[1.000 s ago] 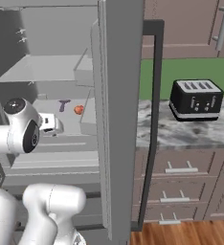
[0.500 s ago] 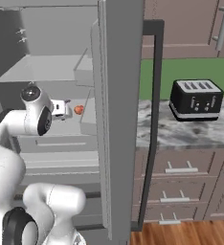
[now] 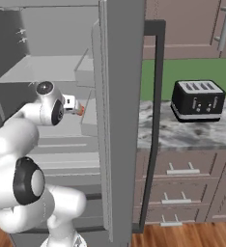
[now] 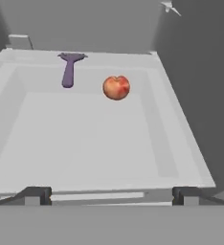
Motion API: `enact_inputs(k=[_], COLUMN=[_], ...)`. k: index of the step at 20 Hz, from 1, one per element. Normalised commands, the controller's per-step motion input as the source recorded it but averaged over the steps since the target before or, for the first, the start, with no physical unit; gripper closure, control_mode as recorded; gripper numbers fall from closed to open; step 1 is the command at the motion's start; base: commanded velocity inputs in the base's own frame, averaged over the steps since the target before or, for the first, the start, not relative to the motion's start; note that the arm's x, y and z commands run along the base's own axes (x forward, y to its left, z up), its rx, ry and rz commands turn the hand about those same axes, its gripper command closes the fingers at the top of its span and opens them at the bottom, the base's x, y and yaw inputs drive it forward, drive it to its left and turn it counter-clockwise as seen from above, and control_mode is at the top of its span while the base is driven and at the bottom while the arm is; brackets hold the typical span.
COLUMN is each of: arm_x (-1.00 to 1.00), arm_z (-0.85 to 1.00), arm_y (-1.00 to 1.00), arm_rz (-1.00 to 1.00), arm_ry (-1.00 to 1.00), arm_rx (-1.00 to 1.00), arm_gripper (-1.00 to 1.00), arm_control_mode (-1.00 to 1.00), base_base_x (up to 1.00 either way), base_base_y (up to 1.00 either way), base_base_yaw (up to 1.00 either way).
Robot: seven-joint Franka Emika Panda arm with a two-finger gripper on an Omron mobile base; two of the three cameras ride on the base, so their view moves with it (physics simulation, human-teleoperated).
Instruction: Pick the pear and peach from the fridge and place them on the plate next to the blender to make a fruit smoothie.
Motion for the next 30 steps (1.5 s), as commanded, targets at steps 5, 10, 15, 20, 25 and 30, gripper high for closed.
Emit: enact_inputs(k=[5, 10, 15, 20, 25, 30], arm_x=[0.27, 0.32, 0.36, 0.42, 0.16, 0.2], arm_z=[-0.38, -0.27, -0.18, -0.01, -0.08, -0.15], arm_y=[-0.01, 0.0, 0.0, 0.0, 0.0, 0.0], arm_rz=[-0.19, -0.13, -0.04, 0.0, 0.0, 0.0], arm_ry=[0.0, 0.0, 0.0, 0.0, 0.0, 0.0], arm_rx=[0.0, 0.0, 0.0, 0.0, 0.0, 0.0], arm_gripper=[-1.0, -1.0, -1.0, -1.0, -1.0, -1.0], arm_control_mode=[-1.0, -1.0, -1.0, -1.0, -1.0, -1.0], base_base_x=[0.0, 0.0, 0.0, 0.0, 0.0, 0.0], base_base_y=[0.0, 0.0, 0.0, 0.0, 0.0, 0.0], base_base_yaw=[0.0, 0.0, 0.0, 0.0, 0.0, 0.0])
